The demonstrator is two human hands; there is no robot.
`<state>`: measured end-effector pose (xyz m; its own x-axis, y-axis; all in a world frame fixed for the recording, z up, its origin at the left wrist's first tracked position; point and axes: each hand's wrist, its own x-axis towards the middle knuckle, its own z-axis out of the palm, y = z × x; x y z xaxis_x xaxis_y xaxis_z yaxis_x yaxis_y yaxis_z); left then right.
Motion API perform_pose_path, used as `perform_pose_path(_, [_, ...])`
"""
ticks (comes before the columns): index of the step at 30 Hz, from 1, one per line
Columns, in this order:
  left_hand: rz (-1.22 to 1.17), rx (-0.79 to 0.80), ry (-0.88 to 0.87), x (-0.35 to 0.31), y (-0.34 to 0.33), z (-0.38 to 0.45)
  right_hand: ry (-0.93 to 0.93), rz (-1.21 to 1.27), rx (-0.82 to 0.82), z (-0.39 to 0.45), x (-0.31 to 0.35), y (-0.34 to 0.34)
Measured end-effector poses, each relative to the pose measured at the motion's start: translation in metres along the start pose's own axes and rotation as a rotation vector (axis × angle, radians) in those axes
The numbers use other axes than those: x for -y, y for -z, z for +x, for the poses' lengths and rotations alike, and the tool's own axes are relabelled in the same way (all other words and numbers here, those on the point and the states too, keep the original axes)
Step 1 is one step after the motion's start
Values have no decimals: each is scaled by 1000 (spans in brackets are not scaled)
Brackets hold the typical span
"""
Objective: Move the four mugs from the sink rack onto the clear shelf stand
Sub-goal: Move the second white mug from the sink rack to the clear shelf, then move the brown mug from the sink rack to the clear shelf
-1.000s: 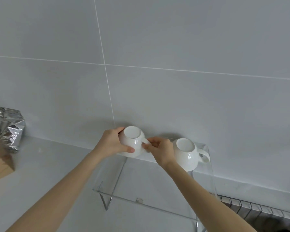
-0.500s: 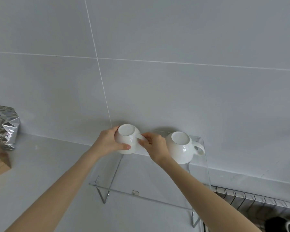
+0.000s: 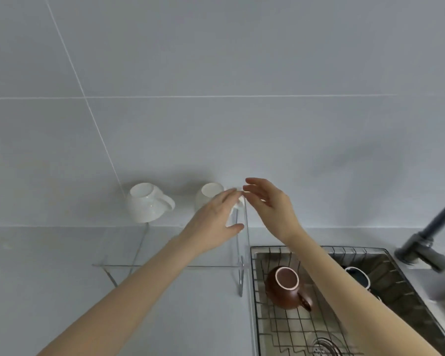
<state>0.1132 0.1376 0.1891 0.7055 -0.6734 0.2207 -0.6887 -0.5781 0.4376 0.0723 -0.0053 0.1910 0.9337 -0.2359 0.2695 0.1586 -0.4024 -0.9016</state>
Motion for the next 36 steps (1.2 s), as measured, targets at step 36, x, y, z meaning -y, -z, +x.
perform_pose_path(36, [-245,496,318,-37,-202,36,-574,-297,-96,-124,-192,73])
